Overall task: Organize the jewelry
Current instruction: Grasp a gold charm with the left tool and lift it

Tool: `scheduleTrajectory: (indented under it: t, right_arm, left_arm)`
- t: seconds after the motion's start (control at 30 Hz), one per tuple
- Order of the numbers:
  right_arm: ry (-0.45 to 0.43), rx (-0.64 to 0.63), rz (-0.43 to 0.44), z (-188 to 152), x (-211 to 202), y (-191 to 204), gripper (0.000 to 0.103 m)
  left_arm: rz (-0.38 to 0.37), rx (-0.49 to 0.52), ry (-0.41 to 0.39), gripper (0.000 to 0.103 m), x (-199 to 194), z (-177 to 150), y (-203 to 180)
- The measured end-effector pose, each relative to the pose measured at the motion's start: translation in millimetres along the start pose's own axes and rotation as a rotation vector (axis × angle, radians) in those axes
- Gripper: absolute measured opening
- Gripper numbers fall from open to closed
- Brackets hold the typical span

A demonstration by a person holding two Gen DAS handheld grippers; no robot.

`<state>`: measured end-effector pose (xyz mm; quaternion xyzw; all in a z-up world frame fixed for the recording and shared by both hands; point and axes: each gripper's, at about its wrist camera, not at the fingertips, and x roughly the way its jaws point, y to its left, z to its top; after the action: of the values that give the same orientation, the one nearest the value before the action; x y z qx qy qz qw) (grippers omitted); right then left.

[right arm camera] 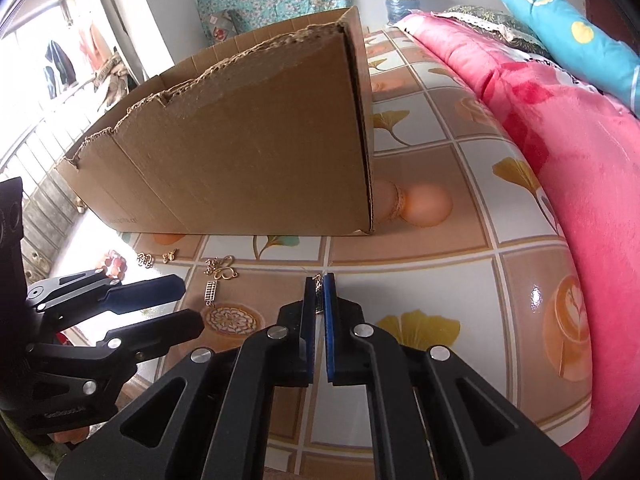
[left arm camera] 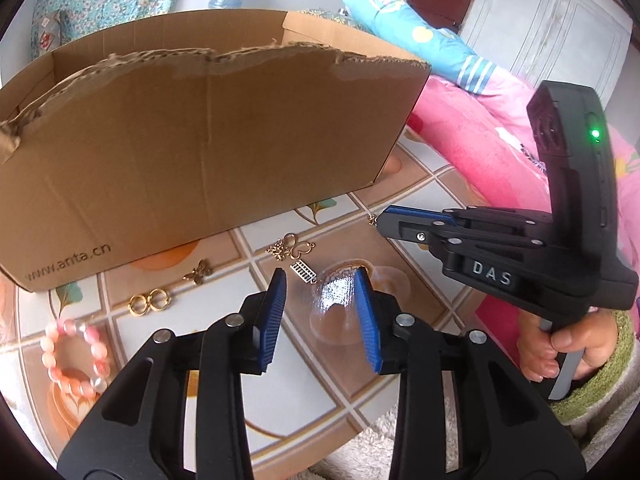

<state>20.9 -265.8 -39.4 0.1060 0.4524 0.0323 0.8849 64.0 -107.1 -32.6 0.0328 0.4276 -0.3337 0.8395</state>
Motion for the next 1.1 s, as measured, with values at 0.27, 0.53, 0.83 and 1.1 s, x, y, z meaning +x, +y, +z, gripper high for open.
scheduleTrajectory:
  t: [0.27, 0.53, 0.83, 1.1]
  right_arm:
    - [-0.019, 0.018, 0.031, -0.5, 1.6, -7.8, 0.004]
    - [-0.036, 0.028, 0.05, -4.5, 0.1, -9.1, 0.004]
    - [-0.046, 0.037, 0.068, -7.4, -1.5, -11.1, 0.004]
    - [-0.052, 0.039, 0.073, -8.4, -2.6, -10.9, 0.004]
  left_arm:
    - [0.095, 0.014, 0.038, 0.025, 14.7, 10.4, -8.8]
    - [0.212, 0.103, 0.064, 0.006, 21.5, 14.5, -18.8]
    - [0.173, 0.111, 0.072, 0.004, 13.4, 4.8, -19.6]
    - [0.143, 0.075, 0.064, 0.0, 3.4, -1.5, -15.0]
